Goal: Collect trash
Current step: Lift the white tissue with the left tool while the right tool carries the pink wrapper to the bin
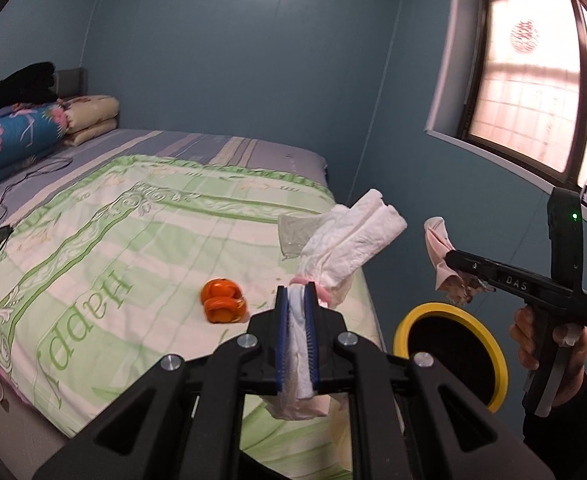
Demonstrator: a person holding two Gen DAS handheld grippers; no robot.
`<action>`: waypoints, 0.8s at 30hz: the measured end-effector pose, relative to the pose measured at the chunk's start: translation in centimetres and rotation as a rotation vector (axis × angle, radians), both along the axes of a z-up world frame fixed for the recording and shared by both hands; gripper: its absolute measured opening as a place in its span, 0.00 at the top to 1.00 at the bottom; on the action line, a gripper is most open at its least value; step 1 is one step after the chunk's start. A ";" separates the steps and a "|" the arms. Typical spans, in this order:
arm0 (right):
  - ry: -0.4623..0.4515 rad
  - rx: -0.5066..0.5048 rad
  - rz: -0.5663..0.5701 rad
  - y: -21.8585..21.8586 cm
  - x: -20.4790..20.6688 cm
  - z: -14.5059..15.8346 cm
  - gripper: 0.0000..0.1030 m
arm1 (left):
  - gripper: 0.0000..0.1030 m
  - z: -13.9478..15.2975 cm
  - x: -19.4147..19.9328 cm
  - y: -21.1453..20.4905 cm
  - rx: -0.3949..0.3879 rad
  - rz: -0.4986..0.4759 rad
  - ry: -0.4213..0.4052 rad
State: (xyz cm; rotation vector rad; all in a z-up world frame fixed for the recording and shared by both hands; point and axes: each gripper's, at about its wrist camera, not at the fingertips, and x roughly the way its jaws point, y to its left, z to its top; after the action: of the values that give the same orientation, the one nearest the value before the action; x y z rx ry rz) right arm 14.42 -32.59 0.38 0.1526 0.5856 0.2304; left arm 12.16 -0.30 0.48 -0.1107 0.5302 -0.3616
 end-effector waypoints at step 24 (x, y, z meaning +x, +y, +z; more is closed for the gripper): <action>-0.076 0.047 -0.222 -9.7 -5.1 -0.4 0.83 | 0.92 2.8 -1.1 -12.5 0.044 -0.269 -0.065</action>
State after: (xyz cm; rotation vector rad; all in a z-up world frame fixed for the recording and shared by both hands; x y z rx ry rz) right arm 9.28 -42.28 0.02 0.2511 0.4836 0.0343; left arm 11.09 -12.84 3.31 0.0155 0.4888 -0.6135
